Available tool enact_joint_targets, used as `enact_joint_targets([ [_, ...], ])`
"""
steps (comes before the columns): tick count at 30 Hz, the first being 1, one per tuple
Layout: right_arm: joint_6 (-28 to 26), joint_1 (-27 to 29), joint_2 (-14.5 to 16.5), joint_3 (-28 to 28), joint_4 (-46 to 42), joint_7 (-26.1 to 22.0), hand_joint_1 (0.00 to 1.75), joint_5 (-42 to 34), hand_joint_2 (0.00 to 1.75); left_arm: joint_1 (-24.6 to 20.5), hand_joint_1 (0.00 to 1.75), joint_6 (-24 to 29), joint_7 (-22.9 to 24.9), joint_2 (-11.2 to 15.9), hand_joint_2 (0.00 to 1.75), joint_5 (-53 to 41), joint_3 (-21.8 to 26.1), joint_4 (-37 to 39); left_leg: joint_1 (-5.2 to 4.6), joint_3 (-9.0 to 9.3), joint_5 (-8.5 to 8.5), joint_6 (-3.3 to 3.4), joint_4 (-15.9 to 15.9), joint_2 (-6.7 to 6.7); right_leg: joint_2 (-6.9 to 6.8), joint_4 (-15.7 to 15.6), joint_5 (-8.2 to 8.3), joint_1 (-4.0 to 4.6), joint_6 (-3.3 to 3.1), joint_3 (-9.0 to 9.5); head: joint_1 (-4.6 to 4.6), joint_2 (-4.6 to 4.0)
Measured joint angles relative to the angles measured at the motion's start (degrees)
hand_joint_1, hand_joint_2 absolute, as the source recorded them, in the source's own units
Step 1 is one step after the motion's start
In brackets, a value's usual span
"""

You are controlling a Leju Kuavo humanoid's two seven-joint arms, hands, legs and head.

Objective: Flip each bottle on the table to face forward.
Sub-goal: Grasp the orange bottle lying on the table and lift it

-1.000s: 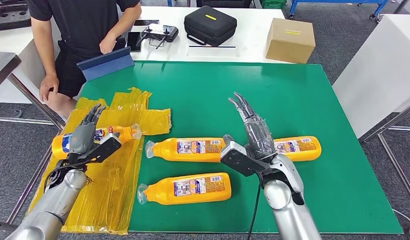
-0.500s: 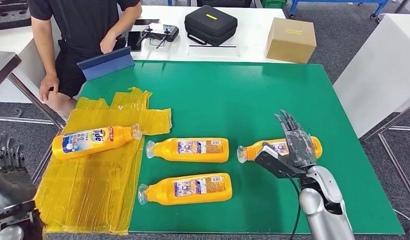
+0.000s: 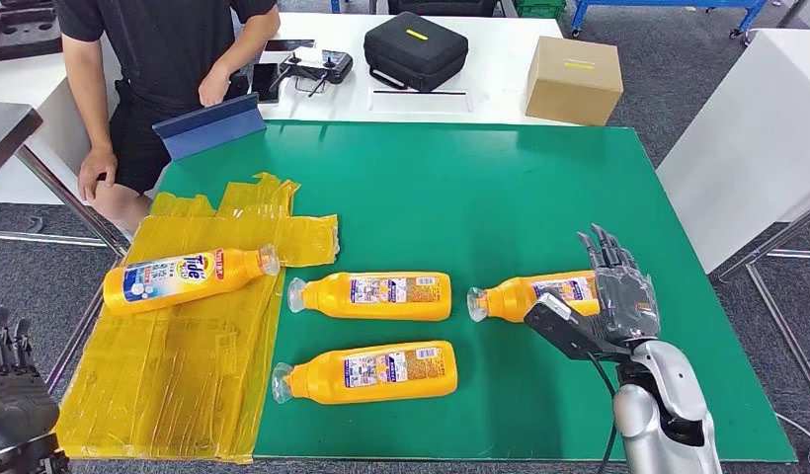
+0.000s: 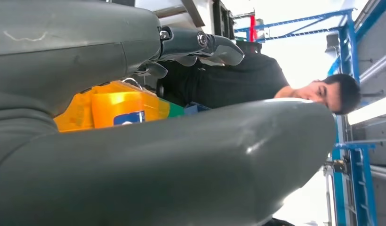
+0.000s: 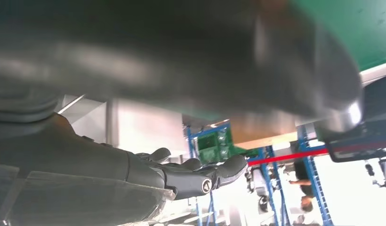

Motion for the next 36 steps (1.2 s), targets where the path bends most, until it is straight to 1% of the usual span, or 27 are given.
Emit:
enact_joint_targets([
  [4,1.34,0.94,2.77,-1.97,-2.09,-0.09,0.0,3.77,1.75,-1.06,0.0,-1.07,-0.01,-1.66,0.0,-1.1,0.96,1.09,-0.01,0.01,0.0,0.0,0.0,0.0,0.0,-0.01,0.0,0.0,0.0,-0.02,0.0,0.0],
  [10,1.92,1.57,5.93,-3.11,-3.8,0.39,0.0,9.06,1.75,-3.14,0.0,-1.11,0.04,-2.86,0.0,-2.72,1.05,2.93,0.0,0.07,0.02,0.0,0.0,0.02,0.01,0.01,0.01,0.01,0.0,0.02,-0.01,0.0],
  [13,2.48,1.83,6.77,-3.25,-4.03,0.54,0.0,10.96,1.75,-4.16,0.0,-1.12,0.02,-3.05,0.0,-2.98,1.03,4.22,0.0,0.07,0.03,0.0,0.0,0.02,0.01,0.01,0.01,0.0,0.0,0.03,0.0,0.0],
  [17,2.74,1.93,6.89,-3.43,-3.92,0.55,0.0,12.19,1.75,-5.55,0.0,-1.18,-0.32,-3.14,0.0,-3.04,1.0,5.96,0.0,0.06,0.02,0.0,0.0,0.02,0.01,0.01,0.01,0.0,0.0,0.02,0.0,0.0],
  [23,4.6,2.03,5.8,-3.81,-2.34,1.43,0.0,14.43,1.75,-7.69,0.0,-1.49,-0.8,-3.16,0.0,-3.04,1.03,8.58,-0.01,0.05,0.02,0.0,0.0,0.01,0.01,0.0,0.01,-0.01,0.0,0.02,-0.01,0.0],
  [30,4.97,2.17,3.23,-4.12,1.35,2.09,0.0,15.79,1.75,-9.01,0.0,-1.75,-1.1,-3.16,0.0,-3.05,1.0,10.77,-0.01,0.05,0.02,0.0,0.0,0.02,0.01,0.0,0.02,0.0,0.01,0.03,-0.01,0.0],
  [33,5.12,1.63,1.33,-4.07,4.05,2.14,0.0,15.81,1.75,-9.15,0.0,-1.7,-1.34,-3.16,0.0,-2.91,1.02,11.22,-0.01,0.02,0.02,0.0,0.0,0.01,0.0,0.01,0.02,0.0,0.01,0.04,-0.01,0.0],
  [36,5.04,-0.22,-1.06,-4.04,8.4,1.88,0.0,15.52,1.75,-9.08,0.0,-1.53,-1.57,-3.16,0.0,-2.47,1.12,11.34,-0.01,0.0,0.02,0.0,0.0,0.01,0.01,0.01,0.02,0.0,0.02,0.05,0.0,0.0],
])
